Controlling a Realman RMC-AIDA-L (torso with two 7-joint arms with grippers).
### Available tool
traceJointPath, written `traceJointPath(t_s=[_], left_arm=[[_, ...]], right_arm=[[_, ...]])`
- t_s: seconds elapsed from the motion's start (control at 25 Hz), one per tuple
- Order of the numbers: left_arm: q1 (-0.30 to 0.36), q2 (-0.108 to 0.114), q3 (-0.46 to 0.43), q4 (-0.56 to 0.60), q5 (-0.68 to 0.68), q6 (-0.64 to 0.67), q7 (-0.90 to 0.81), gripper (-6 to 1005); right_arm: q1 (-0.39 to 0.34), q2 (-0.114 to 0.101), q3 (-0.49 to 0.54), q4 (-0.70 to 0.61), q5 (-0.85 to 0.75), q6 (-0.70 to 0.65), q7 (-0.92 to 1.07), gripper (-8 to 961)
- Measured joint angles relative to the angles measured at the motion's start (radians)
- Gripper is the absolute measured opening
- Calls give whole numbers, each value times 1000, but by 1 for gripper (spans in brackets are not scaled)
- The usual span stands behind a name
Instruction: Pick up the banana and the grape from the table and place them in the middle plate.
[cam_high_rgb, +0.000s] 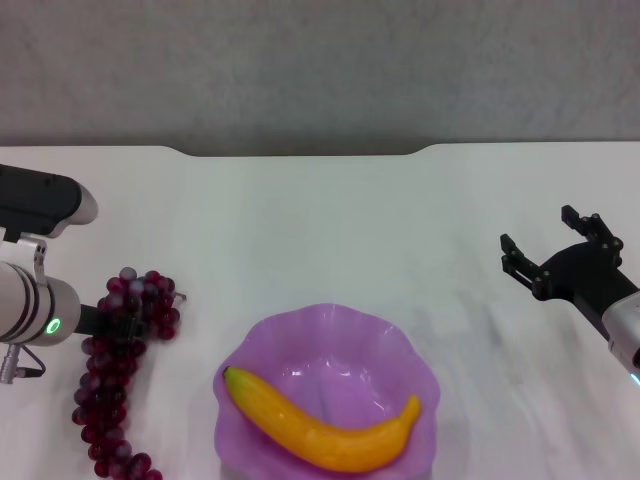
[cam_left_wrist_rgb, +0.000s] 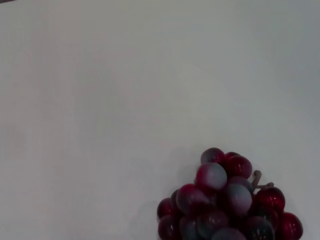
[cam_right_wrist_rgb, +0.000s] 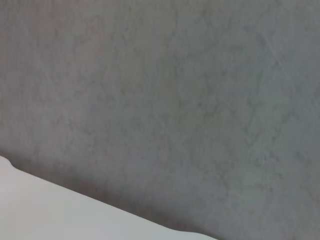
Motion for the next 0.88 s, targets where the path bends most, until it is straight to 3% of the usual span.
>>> traceJointPath(t_s=[0.16, 0.28, 0.48, 0.88], left_arm=[[2, 0, 0, 0, 4, 2, 0, 629], [3, 0, 0, 0, 1, 13, -1, 437], [6, 0, 0, 0, 0, 29, -1, 380], [22, -1, 0, 8, -4, 73, 4, 368]], right_arm=[[0, -1, -1, 1, -3, 0, 0, 884], [1, -1, -3, -1, -5, 1, 0, 884], [3, 0, -3, -1, -6, 1, 0, 884], [0, 0, -3, -1, -2, -1, 0, 884]])
